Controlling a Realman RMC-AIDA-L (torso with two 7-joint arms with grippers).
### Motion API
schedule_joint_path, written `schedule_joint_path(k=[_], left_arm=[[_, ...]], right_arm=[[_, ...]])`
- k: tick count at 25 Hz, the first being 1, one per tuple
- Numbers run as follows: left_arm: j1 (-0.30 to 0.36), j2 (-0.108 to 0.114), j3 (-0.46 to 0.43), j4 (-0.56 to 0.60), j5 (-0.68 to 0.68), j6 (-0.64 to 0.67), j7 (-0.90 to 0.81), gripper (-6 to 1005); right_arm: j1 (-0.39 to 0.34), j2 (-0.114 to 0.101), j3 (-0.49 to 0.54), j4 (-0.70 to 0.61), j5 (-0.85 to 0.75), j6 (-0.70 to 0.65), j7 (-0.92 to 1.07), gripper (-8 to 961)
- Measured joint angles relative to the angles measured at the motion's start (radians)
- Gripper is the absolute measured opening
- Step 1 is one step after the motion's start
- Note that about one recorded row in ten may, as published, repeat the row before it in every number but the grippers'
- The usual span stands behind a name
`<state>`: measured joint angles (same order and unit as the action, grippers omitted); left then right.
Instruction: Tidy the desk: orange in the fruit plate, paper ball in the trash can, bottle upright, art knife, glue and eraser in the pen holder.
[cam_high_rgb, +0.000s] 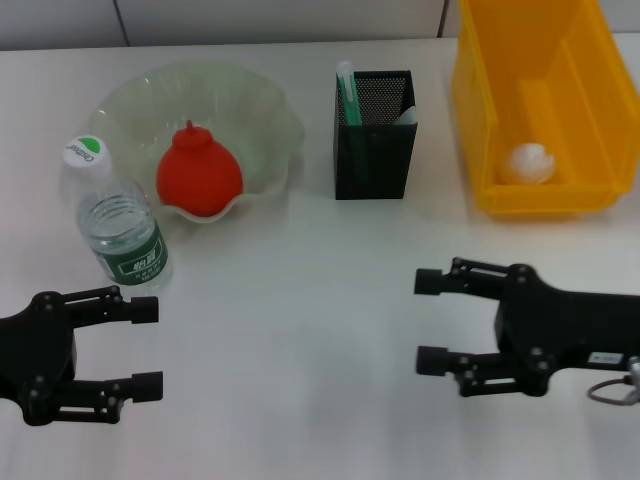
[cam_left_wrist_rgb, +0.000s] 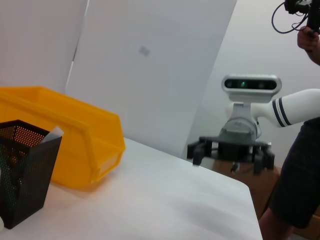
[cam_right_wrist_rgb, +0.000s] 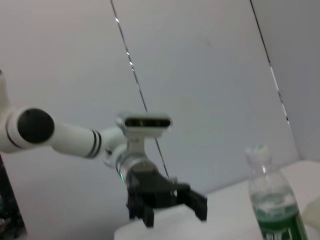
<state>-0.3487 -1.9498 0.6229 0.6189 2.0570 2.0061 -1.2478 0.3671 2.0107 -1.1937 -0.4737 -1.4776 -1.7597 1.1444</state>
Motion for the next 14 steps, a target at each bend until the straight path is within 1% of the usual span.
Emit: schedule_joint_path(k=[3, 5, 9, 14], left_arm=[[-0.005, -0.002, 0.002, 0.011, 0.001, 0.0, -0.019, 846], [-0.005, -0.003, -0.001, 0.013, 0.0, -0.001, -0.021, 846], [-0.005, -0.003, -0.007, 0.013, 0.0, -0.002, -0.021, 846], [-0.004, -0.002, -0.008, 0.013, 0.0, -0.003, -0.021, 846]], right_arm=[[0.006, 0.02, -0.001, 0.008, -0.033, 0.035, -0.003, 839], [0.012, 0.029, 0.001, 0.01, -0.052, 0.047, -0.004, 838], [0.018, 0.035, 0.001, 0.013, -0.057, 0.058, -0.005, 838], [0.018, 0.038, 0.001, 0.014, -0.058, 0.059, -0.005, 838]])
